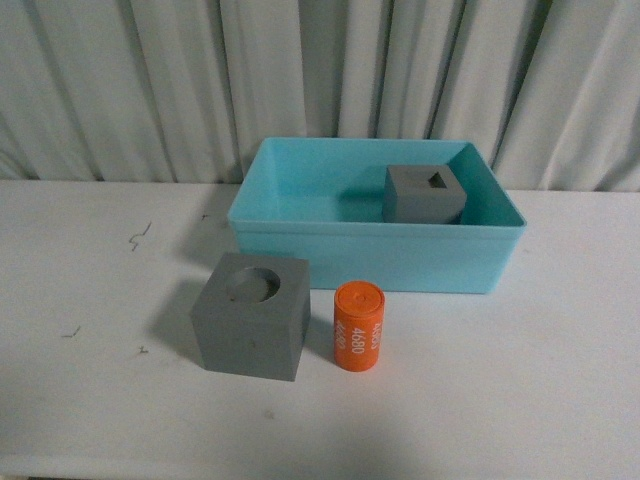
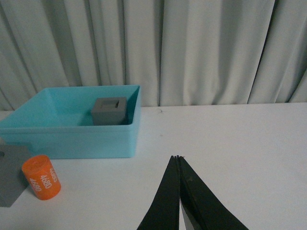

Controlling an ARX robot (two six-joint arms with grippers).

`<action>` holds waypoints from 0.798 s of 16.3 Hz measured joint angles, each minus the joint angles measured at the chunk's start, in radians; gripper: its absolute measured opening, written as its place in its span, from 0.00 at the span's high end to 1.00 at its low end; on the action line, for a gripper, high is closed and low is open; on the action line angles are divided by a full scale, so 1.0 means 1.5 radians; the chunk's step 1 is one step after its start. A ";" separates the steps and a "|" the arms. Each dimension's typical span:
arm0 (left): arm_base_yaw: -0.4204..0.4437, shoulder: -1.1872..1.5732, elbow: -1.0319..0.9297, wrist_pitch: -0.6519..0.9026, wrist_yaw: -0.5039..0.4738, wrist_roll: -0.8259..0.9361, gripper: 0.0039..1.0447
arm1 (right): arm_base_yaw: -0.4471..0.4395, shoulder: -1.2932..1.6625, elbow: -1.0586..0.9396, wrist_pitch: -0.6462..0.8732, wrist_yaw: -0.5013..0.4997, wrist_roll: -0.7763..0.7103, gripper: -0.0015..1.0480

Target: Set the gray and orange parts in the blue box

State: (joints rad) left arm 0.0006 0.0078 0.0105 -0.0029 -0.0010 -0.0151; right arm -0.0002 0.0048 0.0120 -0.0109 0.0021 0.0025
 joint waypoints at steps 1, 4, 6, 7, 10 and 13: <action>0.000 0.000 0.000 -0.001 0.001 0.000 0.06 | 0.000 -0.001 0.000 0.005 -0.001 0.000 0.98; 0.000 0.000 0.000 -0.001 0.001 0.000 0.06 | 0.000 -0.001 0.000 0.005 -0.001 0.000 0.98; 0.000 0.000 0.000 0.000 0.000 0.000 0.06 | 0.000 -0.001 0.000 0.005 -0.001 0.000 0.94; 0.000 0.000 0.000 -0.001 0.001 0.000 0.06 | 0.000 -0.001 0.000 0.005 -0.001 0.000 0.82; 0.000 0.000 0.000 -0.001 0.001 0.000 0.06 | 0.000 -0.001 0.000 0.005 -0.001 0.000 0.40; 0.000 0.000 0.000 -0.001 0.001 0.000 0.06 | 0.000 -0.001 0.000 0.005 -0.001 0.000 0.16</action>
State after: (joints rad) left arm 0.0006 0.0078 0.0105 -0.0036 -0.0002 -0.0151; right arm -0.0002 0.0032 0.0120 -0.0036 0.0010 0.0021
